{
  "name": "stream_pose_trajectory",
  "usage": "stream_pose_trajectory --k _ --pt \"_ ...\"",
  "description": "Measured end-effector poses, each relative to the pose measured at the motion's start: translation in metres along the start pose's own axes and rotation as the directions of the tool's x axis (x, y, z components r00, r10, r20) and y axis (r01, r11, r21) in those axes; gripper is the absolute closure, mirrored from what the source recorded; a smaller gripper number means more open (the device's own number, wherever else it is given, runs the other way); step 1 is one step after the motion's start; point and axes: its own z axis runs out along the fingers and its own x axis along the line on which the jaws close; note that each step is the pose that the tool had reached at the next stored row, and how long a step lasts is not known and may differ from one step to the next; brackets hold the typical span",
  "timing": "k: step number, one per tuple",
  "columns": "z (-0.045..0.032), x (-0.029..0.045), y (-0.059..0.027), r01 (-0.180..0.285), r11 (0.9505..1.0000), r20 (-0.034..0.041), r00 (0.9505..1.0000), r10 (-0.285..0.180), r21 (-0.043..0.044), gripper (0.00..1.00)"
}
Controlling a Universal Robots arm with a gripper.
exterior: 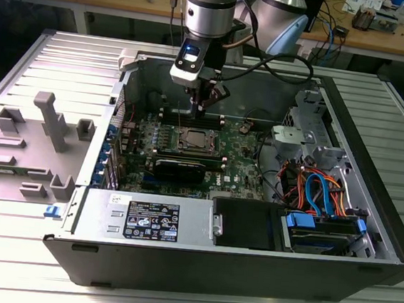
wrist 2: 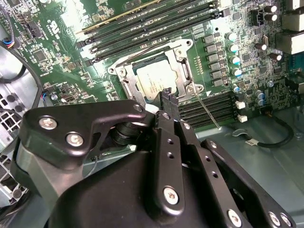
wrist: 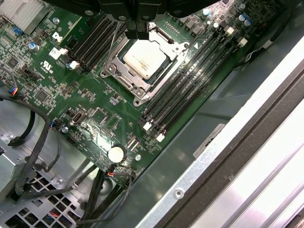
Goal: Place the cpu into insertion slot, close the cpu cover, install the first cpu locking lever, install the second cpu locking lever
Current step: 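Install the first cpu locking lever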
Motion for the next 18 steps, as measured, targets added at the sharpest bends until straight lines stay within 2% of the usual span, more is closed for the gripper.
stream_pose_trajectory --k 8,18 --pt "0.0 0.0 0.0 0.0 1.0 0.0002 1.0 0.0 0.0001 0.89" --pt "0.0 0.0 0.0 0.042 0.9991 0.0032 0.9991 -0.042 0.0 0.89"
